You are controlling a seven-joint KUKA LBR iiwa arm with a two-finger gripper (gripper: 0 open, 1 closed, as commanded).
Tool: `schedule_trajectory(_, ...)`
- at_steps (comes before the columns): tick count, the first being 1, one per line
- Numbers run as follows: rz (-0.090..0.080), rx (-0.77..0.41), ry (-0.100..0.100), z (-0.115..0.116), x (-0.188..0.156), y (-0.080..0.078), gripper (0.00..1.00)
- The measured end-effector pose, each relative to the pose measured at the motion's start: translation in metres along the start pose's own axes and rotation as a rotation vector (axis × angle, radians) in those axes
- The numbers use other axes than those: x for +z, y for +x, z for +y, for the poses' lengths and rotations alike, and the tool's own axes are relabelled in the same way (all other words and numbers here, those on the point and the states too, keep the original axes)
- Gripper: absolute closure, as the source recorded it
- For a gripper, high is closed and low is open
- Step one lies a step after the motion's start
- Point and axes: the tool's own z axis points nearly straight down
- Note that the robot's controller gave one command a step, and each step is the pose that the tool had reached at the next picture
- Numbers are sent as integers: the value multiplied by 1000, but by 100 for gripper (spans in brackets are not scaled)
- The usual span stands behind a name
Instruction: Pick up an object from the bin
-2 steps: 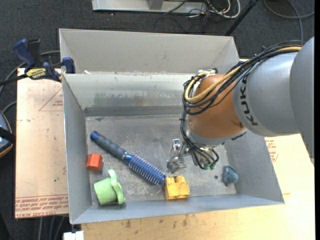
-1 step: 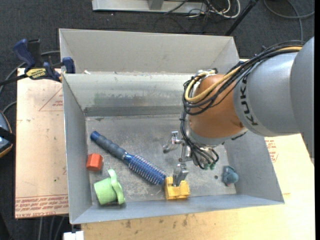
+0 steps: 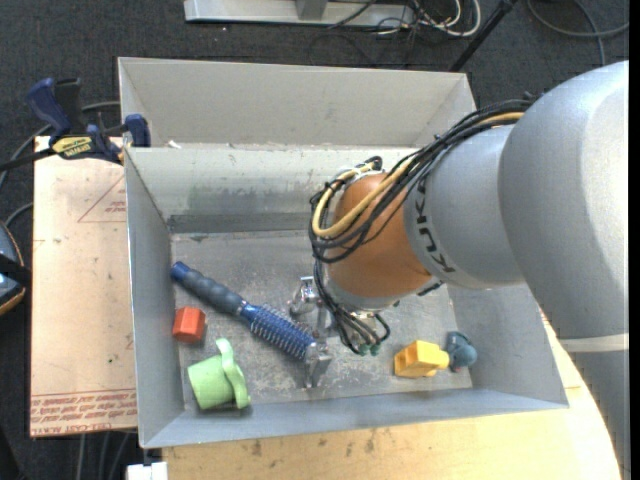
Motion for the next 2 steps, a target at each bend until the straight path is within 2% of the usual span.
schedule_trajectory(1,-2,4,0,-2,-3,-1,100)
schedule_trajectory(2,2,-315,2,-33,-209,-7,100)
